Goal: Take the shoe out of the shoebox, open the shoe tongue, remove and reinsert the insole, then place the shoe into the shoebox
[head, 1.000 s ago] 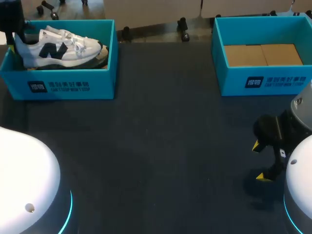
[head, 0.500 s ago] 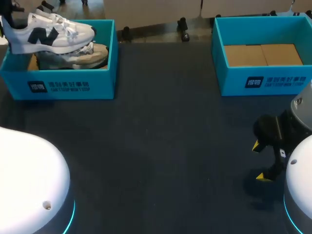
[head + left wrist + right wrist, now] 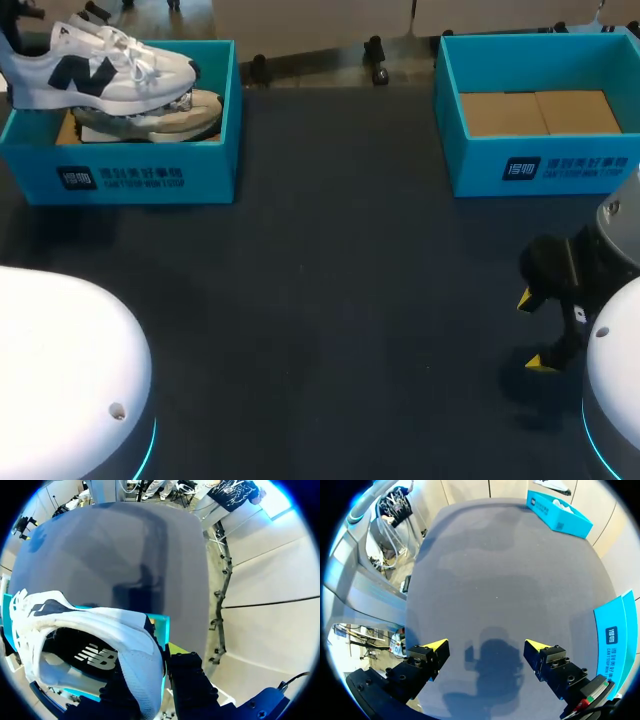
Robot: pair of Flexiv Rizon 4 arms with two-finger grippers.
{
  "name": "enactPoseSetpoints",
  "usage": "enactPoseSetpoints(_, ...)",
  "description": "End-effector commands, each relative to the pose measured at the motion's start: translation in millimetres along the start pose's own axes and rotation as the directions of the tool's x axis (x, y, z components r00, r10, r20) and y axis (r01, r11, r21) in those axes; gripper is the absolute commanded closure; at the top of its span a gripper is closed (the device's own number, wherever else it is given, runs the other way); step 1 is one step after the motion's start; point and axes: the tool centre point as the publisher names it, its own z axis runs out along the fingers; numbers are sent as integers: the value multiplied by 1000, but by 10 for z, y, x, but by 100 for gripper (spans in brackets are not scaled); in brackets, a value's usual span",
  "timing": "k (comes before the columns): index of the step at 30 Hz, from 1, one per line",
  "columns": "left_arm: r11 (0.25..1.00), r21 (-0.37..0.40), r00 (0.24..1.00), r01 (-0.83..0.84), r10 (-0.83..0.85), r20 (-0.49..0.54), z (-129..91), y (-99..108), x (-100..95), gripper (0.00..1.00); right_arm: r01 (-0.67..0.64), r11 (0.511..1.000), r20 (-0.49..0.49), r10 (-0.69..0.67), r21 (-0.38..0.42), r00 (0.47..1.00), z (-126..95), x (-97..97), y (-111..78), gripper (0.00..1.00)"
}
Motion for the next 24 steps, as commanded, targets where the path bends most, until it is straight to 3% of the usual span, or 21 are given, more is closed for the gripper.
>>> enactPoseSetpoints(1, 999, -43, 1000, 0, 0, 1, -12, -65, 11, 100, 0, 1000, 4, 0, 1, 1000, 3, 19, -4, 0)
enactPoseSetpoints(6, 999, -52, 1000, -2, 2, -7, 11, -116, 6, 100, 0, 1000, 4, 0, 1, 1000, 3, 19, -4, 0)
enactPoseSetpoints(16, 999, -47, 999, 11, -10, 38, -399, -718, 76, 100, 0, 1000, 4, 0, 1, 1000, 3, 19, -4, 0)
enactPoseSetpoints(24, 988, -146, 999, 40, -40, 0, -471, -1303, -76, 100, 0, 1000, 4, 0, 1, 1000, 3, 19, -4, 0)
